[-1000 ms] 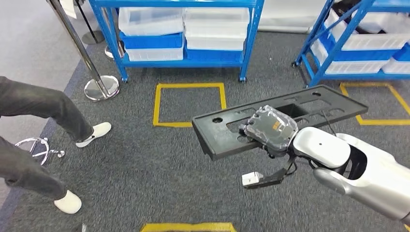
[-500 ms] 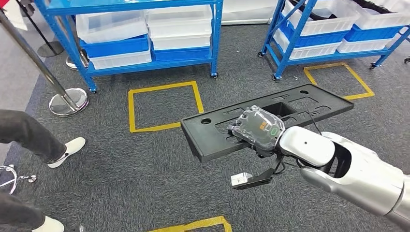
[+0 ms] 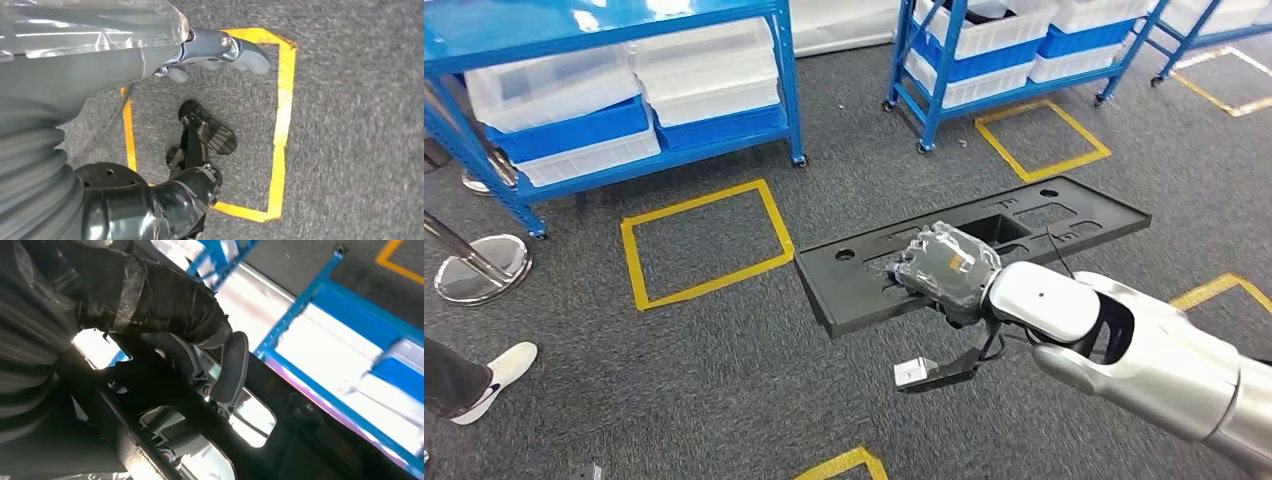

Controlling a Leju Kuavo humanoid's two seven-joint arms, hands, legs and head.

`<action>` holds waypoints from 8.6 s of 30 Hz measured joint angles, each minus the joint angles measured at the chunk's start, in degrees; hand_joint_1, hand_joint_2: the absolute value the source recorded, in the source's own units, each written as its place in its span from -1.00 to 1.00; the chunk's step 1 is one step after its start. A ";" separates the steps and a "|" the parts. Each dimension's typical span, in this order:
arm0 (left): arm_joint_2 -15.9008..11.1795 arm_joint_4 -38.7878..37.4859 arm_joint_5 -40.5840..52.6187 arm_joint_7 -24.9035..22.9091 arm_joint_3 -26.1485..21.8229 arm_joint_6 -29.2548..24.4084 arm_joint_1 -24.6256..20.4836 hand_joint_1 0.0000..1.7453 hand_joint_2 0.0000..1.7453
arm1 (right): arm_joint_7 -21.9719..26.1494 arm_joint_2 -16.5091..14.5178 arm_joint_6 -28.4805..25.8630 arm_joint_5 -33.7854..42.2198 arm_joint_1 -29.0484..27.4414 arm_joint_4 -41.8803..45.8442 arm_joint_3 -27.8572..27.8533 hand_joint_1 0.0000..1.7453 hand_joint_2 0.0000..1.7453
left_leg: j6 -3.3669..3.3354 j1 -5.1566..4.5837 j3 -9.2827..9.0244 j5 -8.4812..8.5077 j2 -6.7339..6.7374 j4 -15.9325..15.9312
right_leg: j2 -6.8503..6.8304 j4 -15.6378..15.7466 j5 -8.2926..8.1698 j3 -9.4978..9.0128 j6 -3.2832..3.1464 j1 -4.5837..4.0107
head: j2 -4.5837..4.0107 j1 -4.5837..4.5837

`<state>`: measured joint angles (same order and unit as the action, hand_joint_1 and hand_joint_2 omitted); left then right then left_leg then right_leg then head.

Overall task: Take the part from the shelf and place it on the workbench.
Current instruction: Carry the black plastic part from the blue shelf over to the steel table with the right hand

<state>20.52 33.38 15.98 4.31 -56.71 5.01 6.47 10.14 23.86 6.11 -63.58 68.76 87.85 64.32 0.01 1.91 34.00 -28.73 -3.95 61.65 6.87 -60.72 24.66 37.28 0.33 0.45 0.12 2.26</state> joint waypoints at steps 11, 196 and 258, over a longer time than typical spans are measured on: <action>0.08 0.13 -4.12 -1.14 3.55 -1.48 1.19 -1.00 1.00 | 0.10 2.61 0.02 0.27 -1.04 0.31 -0.06 1.00 1.00 | -2.42 -0.67 -0.35 0.31 7.03 -0.82 | -6.73 -14.58 5.36 7.77 1.76 0.31 | -0.01 -0.62; 0.31 21.20 -24.52 -13.28 33.15 -15.86 15.60 -1.00 1.00 | -1.83 -12.71 -0.78 -13.27 3.33 -0.63 6.91 1.00 1.00 | -1.74 -0.35 -0.34 2.22 6.20 -2.19 | -7.24 -8.96 2.78 3.86 1.34 0.50 | -0.01 -2.08; 0.46 20.87 -25.56 -10.91 33.72 -14.22 15.52 -1.00 1.00 | -1.04 -8.51 -0.97 -12.74 5.32 -0.11 7.57 1.00 1.00 | -1.26 -0.17 -0.89 2.54 6.28 -3.06 | -8.08 -4.89 1.41 1.68 1.52 0.99 | -0.01 -1.85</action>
<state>20.98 54.25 -9.58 -6.60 -22.99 -9.21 21.99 9.10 15.35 5.14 -76.32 74.07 87.74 71.89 -1.25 1.74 33.11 -26.19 2.32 58.59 -1.21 -65.61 26.07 38.96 1.85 1.44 0.11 0.40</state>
